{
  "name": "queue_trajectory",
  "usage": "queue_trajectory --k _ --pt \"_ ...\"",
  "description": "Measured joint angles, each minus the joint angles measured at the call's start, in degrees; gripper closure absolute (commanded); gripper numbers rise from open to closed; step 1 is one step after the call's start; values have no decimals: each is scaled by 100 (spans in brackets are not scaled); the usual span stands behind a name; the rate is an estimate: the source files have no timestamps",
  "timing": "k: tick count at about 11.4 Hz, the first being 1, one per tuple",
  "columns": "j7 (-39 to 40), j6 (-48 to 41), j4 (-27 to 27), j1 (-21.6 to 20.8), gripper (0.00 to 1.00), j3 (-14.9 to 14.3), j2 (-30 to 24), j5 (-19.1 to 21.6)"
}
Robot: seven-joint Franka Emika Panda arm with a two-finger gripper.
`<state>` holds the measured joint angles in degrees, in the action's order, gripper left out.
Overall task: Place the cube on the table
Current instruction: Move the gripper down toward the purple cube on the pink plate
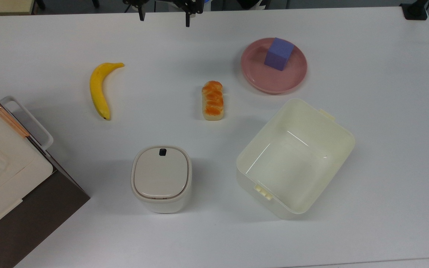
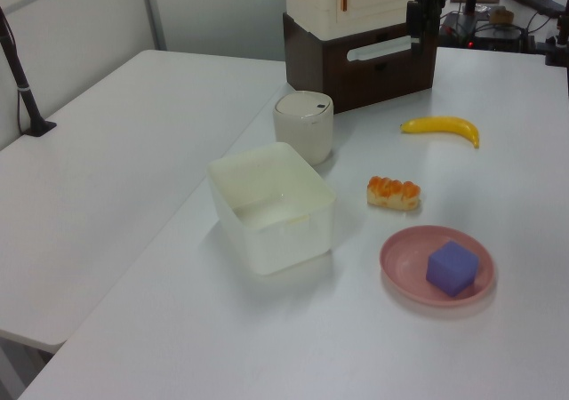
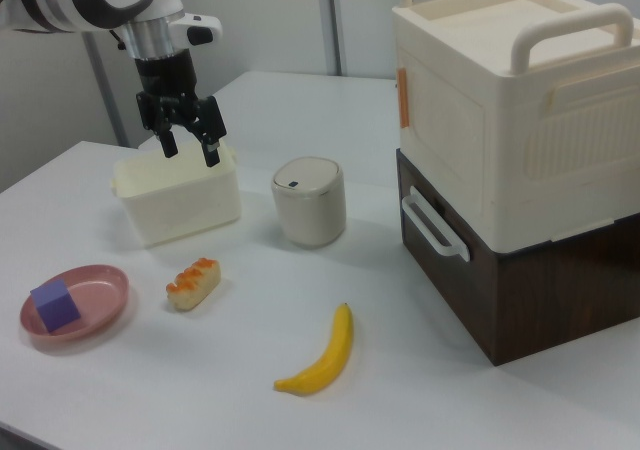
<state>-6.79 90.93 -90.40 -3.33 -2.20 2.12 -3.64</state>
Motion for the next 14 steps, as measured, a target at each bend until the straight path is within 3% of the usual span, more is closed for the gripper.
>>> queue_trajectory --k 7,9,14 --pt "94 -110 2 -29 0 18 -1 2" --pt "130 -110 -19 -234 0 53 12 7" --pt "140 -65 -360 -1493 0 98 45 103"
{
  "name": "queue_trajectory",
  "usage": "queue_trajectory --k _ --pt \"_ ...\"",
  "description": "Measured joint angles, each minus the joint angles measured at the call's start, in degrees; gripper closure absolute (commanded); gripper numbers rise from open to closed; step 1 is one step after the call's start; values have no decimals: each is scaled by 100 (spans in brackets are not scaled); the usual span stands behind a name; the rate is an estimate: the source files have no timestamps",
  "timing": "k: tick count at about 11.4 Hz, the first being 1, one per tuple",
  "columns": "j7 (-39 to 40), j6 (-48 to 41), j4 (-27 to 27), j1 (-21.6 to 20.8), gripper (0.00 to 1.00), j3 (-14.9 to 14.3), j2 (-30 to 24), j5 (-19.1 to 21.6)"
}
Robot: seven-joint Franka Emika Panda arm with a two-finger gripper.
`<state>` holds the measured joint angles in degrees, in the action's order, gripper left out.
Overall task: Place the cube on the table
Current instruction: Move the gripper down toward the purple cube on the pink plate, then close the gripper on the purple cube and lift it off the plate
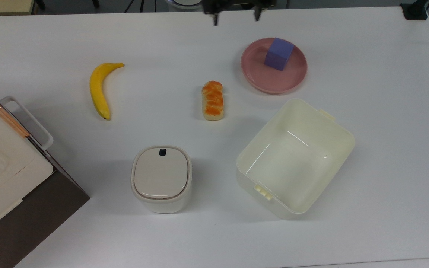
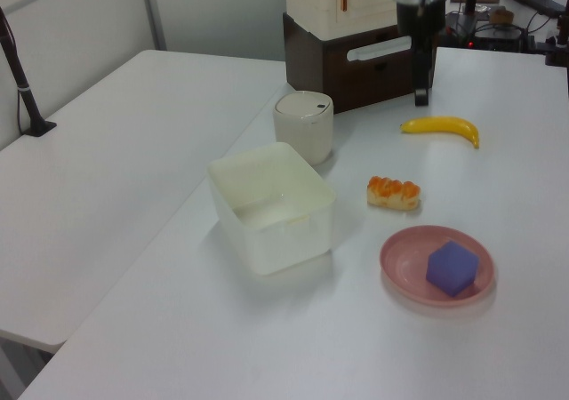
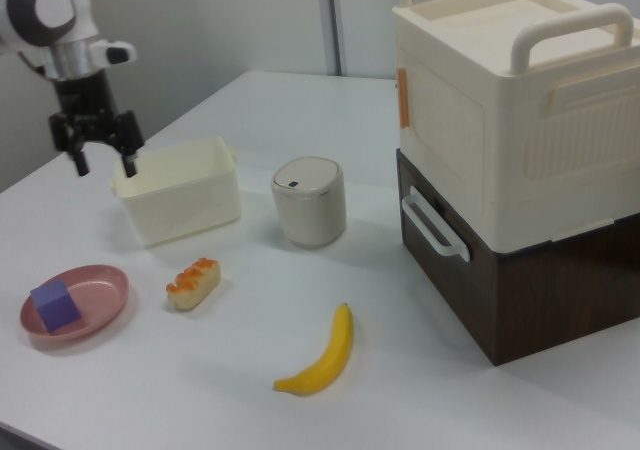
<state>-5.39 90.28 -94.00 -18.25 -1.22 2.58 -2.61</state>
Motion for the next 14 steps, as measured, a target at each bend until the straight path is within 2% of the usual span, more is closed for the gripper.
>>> queue_trajectory --k 4,6,9,11,12,13,14 --pt "513 104 -681 -1055 0 15 26 26" --pt "1071 521 -1201 -1461 0 19 71 26" --pt "1363 1390 -1876 -1774 0 19 378 20" --pt "1421 1698 -1976 -1878 2 19 711 -105" --pt "1422 1732 -1977 -1910 20 19 844 -201" --pt "1427 1741 -1977 -1935 45 19 936 -269" --pt "1433 1744 -1977 -1961 63 19 994 -298"
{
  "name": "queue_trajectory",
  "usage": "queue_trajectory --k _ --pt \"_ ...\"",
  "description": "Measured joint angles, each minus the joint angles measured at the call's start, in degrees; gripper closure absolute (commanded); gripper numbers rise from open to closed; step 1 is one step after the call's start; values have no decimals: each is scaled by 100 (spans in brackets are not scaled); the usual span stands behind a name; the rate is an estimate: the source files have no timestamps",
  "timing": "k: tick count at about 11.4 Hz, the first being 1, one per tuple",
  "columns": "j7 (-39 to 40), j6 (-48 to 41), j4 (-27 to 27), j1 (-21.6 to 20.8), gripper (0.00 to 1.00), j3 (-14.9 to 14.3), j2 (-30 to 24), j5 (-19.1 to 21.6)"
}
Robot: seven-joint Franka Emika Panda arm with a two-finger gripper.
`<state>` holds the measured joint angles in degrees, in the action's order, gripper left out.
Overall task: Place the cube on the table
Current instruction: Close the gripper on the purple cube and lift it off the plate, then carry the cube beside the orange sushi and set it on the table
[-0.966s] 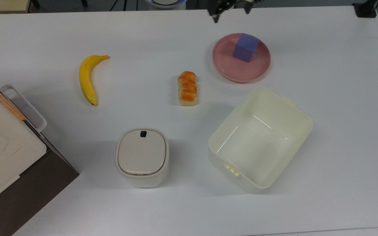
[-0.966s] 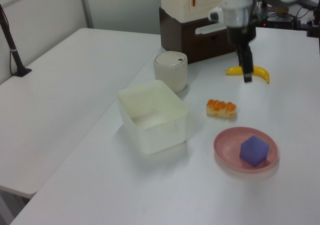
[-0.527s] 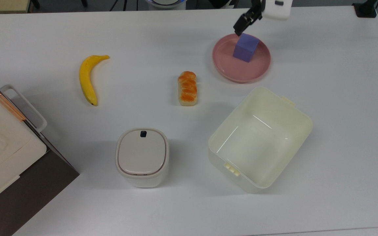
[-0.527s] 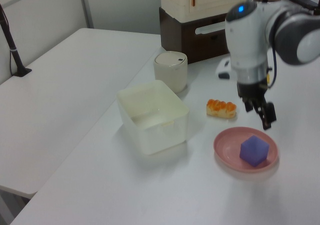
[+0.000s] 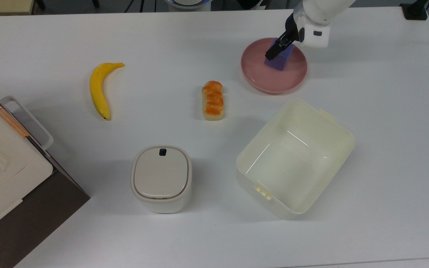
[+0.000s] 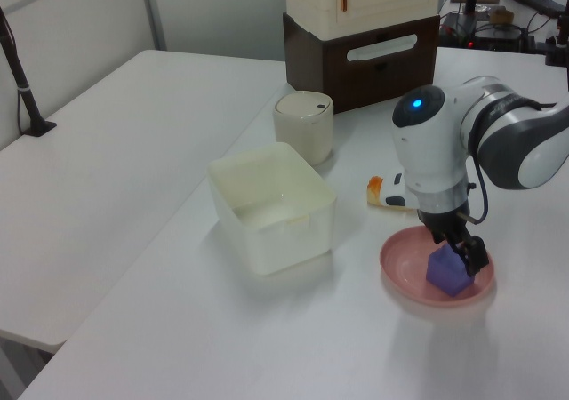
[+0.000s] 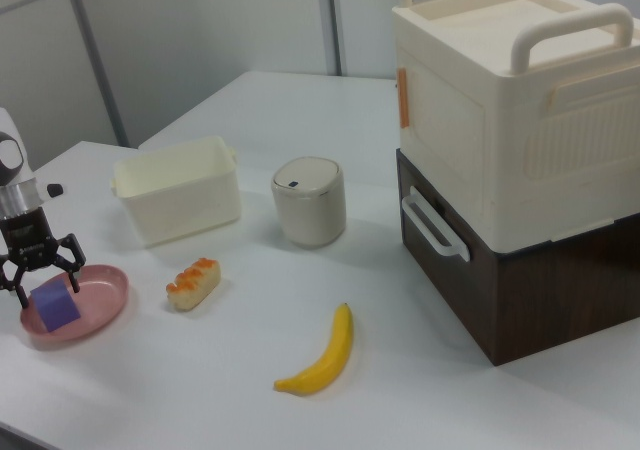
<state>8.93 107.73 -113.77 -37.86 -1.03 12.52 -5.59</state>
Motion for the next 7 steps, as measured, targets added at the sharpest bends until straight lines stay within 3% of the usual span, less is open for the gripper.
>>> queue_trajectory --k 1,2,7 --pt "3 1 0 -15 74 0 35 -10" --pt "4 2 0 -22 77 0 47 -17" --pt "25 -54 218 65 77 -78 -3 -33"
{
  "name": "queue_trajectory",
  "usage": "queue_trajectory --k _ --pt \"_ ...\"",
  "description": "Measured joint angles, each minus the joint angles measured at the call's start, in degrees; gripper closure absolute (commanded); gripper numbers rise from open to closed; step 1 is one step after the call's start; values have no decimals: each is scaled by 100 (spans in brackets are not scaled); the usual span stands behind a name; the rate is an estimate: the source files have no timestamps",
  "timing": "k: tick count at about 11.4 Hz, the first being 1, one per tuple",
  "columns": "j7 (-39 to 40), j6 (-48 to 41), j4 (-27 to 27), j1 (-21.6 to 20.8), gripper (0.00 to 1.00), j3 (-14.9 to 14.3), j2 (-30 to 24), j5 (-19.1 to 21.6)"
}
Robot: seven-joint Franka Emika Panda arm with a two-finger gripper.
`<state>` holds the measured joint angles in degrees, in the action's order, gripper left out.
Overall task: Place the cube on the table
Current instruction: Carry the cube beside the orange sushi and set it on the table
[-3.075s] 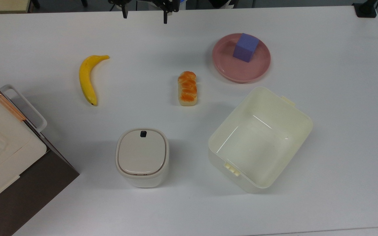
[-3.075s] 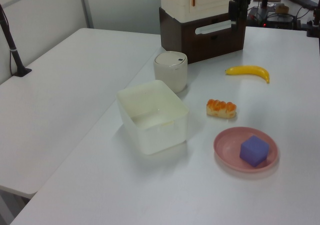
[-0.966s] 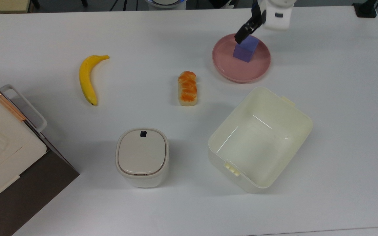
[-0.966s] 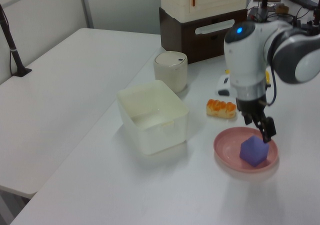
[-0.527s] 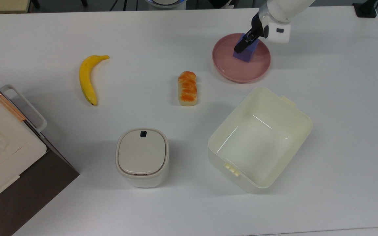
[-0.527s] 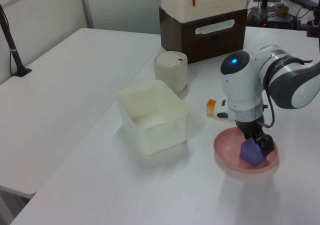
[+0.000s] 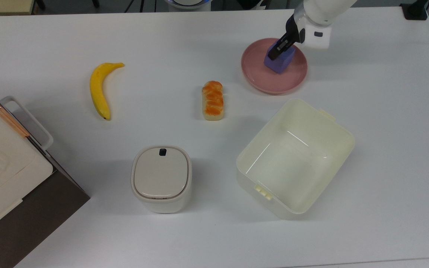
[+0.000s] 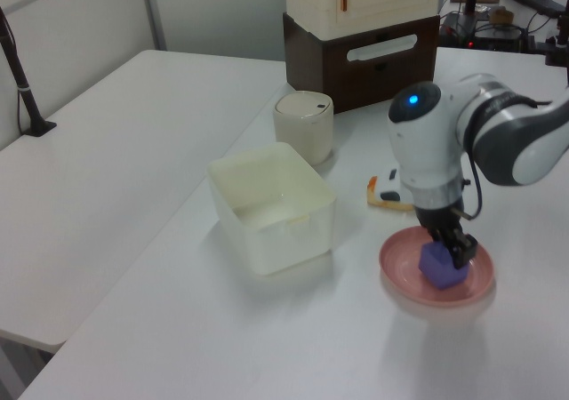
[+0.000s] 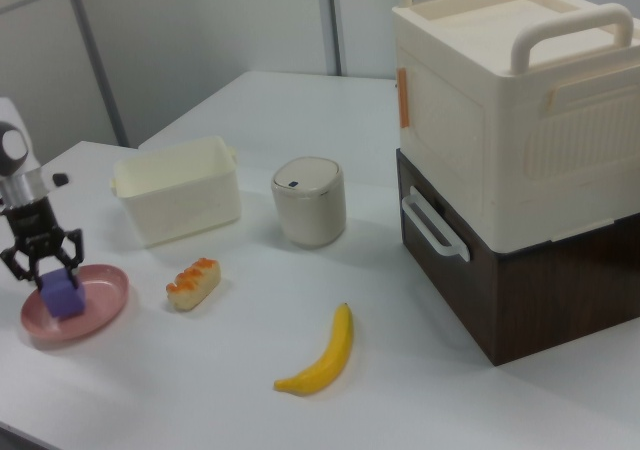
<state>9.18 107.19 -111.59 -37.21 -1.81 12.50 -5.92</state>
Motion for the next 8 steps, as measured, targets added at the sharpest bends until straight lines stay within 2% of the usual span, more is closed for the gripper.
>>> queue_trajectory --k 2,5,6,8 --pt "101 -300 427 415 76 -57 -86 -12" --pt "624 -383 774 1594 74 -125 -134 -25" --pt "771 -383 786 2016 66 -134 -129 -132" --pt "978 -383 787 2732 40 -139 -85 -254"
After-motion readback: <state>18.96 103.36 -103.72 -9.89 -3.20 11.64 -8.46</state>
